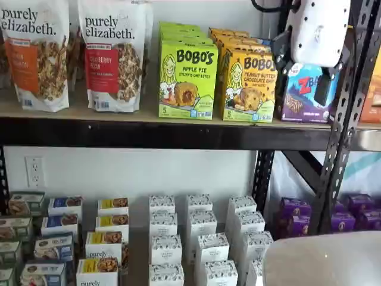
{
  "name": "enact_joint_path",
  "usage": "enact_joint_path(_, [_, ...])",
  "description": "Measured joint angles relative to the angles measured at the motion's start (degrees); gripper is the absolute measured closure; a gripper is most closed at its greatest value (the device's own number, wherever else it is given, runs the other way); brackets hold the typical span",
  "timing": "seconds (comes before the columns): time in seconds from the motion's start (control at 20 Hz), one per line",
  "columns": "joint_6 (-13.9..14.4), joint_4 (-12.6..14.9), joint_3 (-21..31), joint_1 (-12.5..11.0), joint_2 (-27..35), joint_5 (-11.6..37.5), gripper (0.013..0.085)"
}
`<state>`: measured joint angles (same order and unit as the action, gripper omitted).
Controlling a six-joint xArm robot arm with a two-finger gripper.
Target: Pick the green box on the top shelf, the fourth from the left
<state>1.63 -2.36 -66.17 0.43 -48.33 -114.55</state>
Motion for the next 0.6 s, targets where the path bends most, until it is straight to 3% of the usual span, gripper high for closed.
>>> enact_joint_path(0.05, [-0.75, -1.26, 0.83, -1.18, -0.87, 1.45, 0.0130])
enact_joint_path(0.1, [-2.46, -4.41, 2.71, -4.09, -2.93, 4.62, 0.0130])
enact_joint_path(0.15, [-3.02, -5.48, 3.20, -4.87, -3.51, 5.64, 0.0130])
enact_joint_path(0.6, [-2.53, -5.40, 3.21, -4.17, -3.44, 5.98, 0.0130])
